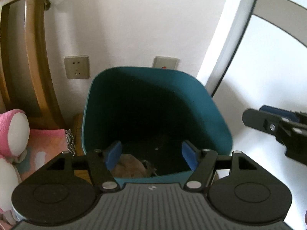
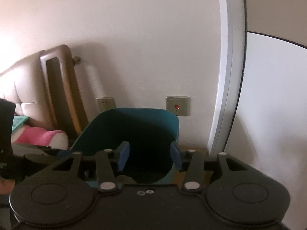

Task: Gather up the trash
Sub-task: 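Grasp white tissue with left tool while right grasps crumpled grey paper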

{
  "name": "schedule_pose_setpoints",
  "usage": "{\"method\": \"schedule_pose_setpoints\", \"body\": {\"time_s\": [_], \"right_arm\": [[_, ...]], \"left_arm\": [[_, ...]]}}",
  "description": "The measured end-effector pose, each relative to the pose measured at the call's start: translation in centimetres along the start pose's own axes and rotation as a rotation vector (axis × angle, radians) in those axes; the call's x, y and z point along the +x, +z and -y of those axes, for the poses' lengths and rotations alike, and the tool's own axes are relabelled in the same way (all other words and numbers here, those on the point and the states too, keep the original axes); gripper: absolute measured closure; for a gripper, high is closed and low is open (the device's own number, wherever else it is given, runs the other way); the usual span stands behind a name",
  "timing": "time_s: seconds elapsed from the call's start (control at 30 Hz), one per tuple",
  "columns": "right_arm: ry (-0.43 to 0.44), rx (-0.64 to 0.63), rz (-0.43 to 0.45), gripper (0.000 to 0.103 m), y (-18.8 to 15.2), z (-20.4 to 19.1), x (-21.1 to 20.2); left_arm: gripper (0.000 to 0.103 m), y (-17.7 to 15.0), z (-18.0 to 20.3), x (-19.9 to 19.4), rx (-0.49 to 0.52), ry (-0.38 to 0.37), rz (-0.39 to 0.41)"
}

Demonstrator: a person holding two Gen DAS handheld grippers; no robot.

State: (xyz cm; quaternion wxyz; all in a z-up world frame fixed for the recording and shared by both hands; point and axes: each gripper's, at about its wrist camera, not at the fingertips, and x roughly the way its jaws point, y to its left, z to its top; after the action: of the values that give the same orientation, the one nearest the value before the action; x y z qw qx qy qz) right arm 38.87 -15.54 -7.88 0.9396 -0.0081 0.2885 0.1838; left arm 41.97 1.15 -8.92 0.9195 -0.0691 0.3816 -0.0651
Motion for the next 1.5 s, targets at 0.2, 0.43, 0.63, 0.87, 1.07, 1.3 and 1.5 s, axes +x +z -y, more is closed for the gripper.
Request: {"method": "schedule_pose_setpoints", "body": {"time_s": [0.2,0.43,0.63,0.87,1.07,1.3,1.5], "right_arm": [[0.043,0.041,0.036,0.044,-3.8,0.4,-4.4],[0.044,0.036,-0.04,0.041,-10.5,0.5,-5.6],[0.05,0.108,-0.135,0.037,-17.4,1.8,-3.0],[-0.006,0.138,-0.272,0.036,-26.3,3.1,2.0],[-0.047,0.105,-0.392,0.035,-36.0,3.9,7.3],[-0.021,0.107,-0.543,0.035,-47.1,4.1,14.0],[-0.007,0.054,-0.63,0.036,-54.7,3.9,19.0]], "left_arm": [[0.021,-3.1,-0.2,-5.2,-0.016,-0.092,0.104],[0.021,-9.3,-1.0,-7.9,-0.012,-0.078,0.122],[0.01,-15.5,-3.3,-6.3,-0.091,-0.043,0.083],[0.0,-24.0,-5.2,-0.3,-0.114,0.025,-0.033],[0.0,-32.9,-7.4,6.6,-0.152,0.094,-0.181],[0.0,-44.6,-10.5,16.6,-0.195,0.197,-0.376],[0.0,-53.0,-11.4,24.9,-0.054,0.223,-0.527]]}}
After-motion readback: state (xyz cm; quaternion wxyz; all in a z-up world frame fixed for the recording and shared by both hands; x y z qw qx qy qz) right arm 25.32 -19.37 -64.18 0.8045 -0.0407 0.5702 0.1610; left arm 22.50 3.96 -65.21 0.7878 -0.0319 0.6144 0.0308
